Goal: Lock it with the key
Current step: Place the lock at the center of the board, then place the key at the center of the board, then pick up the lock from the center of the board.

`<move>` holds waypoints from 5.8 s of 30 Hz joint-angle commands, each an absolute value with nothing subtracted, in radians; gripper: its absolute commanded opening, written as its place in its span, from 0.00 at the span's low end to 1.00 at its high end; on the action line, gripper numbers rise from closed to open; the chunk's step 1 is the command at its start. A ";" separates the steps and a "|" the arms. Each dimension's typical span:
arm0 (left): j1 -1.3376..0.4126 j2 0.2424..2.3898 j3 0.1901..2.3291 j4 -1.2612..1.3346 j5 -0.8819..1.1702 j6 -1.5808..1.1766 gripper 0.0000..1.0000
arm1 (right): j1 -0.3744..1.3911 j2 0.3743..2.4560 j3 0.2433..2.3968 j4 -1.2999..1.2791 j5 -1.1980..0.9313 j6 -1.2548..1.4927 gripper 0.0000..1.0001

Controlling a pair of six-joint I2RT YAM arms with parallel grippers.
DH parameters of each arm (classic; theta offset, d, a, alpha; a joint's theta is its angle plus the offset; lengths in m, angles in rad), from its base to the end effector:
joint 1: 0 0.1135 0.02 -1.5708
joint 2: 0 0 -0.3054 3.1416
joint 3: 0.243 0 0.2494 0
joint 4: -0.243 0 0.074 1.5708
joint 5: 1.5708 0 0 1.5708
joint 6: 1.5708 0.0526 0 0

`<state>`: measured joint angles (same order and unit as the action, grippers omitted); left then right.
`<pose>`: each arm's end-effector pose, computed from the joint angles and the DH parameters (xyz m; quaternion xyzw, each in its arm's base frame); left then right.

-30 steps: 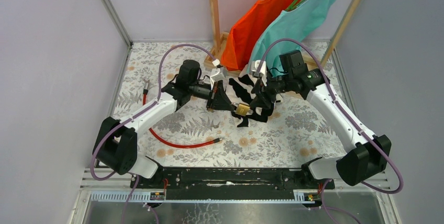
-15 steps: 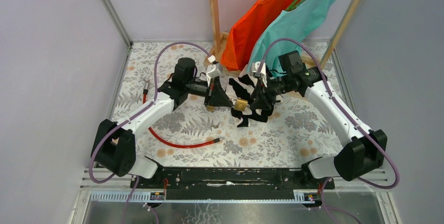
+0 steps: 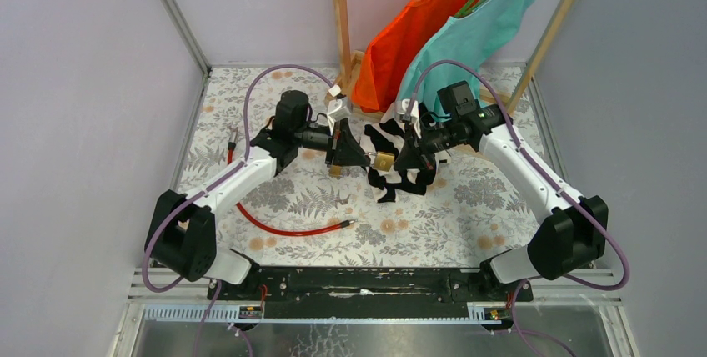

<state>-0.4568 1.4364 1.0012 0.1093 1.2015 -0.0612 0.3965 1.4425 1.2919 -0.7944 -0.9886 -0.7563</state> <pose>0.2584 -0.1816 0.3387 0.4548 0.5924 -0.5671 0.3473 0.2501 0.1523 0.3560 -0.5789 0.6226 0.3956 0.3474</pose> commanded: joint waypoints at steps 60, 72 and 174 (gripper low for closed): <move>-0.392 1.568 0.781 -0.106 -0.113 0.410 0.39 | 0.782 1.562 1.162 -0.479 -0.507 -0.637 0.00; -0.348 1.434 0.744 -0.207 0.047 0.433 0.69 | 0.782 1.680 1.275 -0.447 -0.578 -0.518 0.00; 0.018 1.285 0.880 0.142 0.578 -0.139 0.00 | 0.629 1.809 1.638 -0.540 -0.554 -0.346 0.77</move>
<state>0.0296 1.3064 0.8803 -0.0078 0.5480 -0.0196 0.6346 1.7813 1.5711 -0.5091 -0.5175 -0.3607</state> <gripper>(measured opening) 0.311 0.775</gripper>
